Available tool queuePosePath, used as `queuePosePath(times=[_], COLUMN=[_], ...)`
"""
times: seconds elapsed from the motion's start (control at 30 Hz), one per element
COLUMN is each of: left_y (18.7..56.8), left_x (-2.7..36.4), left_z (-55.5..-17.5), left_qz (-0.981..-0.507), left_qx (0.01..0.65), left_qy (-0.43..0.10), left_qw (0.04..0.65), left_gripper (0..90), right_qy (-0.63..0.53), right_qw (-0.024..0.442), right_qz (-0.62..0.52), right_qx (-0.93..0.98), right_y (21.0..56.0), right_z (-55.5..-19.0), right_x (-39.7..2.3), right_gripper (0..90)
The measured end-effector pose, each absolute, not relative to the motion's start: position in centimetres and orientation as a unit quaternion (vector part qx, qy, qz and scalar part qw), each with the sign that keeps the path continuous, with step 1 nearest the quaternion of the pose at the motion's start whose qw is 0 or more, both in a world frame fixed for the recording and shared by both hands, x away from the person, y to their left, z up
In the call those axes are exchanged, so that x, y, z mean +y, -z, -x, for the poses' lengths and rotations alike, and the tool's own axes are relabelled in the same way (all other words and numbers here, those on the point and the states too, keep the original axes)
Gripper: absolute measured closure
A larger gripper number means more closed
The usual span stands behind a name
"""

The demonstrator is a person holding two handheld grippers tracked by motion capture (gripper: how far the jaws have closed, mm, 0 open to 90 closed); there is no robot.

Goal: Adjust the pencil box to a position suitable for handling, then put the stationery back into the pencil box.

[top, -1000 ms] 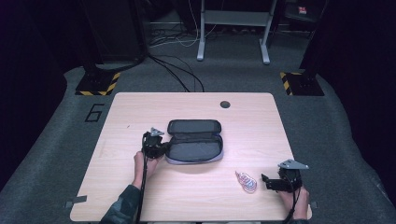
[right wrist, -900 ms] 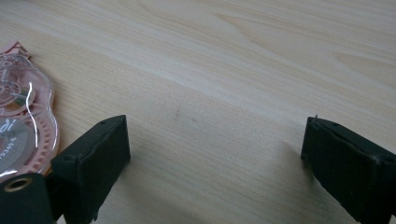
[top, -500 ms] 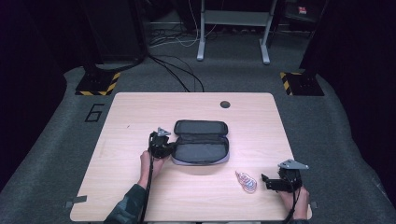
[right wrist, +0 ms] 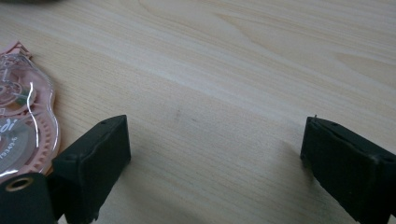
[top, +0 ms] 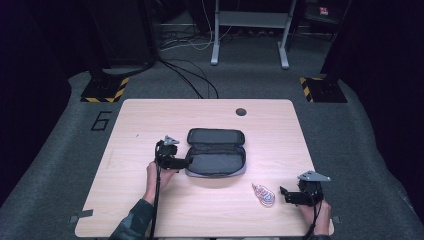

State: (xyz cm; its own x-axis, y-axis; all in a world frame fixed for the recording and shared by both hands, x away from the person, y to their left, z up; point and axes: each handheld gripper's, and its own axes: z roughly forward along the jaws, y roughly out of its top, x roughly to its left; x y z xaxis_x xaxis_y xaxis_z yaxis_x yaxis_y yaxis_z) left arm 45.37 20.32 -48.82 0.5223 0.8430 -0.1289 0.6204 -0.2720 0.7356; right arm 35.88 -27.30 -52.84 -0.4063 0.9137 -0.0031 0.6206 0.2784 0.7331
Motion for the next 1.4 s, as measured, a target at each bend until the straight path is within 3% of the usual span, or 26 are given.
queuePosePath(times=[0.4, 0.9, 1.4], left_y=[48.4, 50.3, 52.8], left_x=[22.7, 26.7, 28.1], left_z=[-42.0, -37.8, -35.6], left_qz=[-0.784, -0.786, -0.777], left_qx=[0.460, 0.474, 0.491], left_qy=[-0.153, -0.164, -0.189], left_qw=[0.388, 0.362, 0.345], left_gripper=[7.5, 2.7, 0.3], right_qy=[-0.334, -0.333, -0.328], right_qw=[0.219, 0.218, 0.225], right_qz=[-0.499, -0.502, -0.504], right_qx=[0.769, 0.768, 0.767], right_y=[52.8, 52.8, 52.9], right_z=[-35.9, -35.9, -35.9], right_x=[-27.3, -27.3, -27.3], right_gripper=[7.8, 7.0, 4.6])
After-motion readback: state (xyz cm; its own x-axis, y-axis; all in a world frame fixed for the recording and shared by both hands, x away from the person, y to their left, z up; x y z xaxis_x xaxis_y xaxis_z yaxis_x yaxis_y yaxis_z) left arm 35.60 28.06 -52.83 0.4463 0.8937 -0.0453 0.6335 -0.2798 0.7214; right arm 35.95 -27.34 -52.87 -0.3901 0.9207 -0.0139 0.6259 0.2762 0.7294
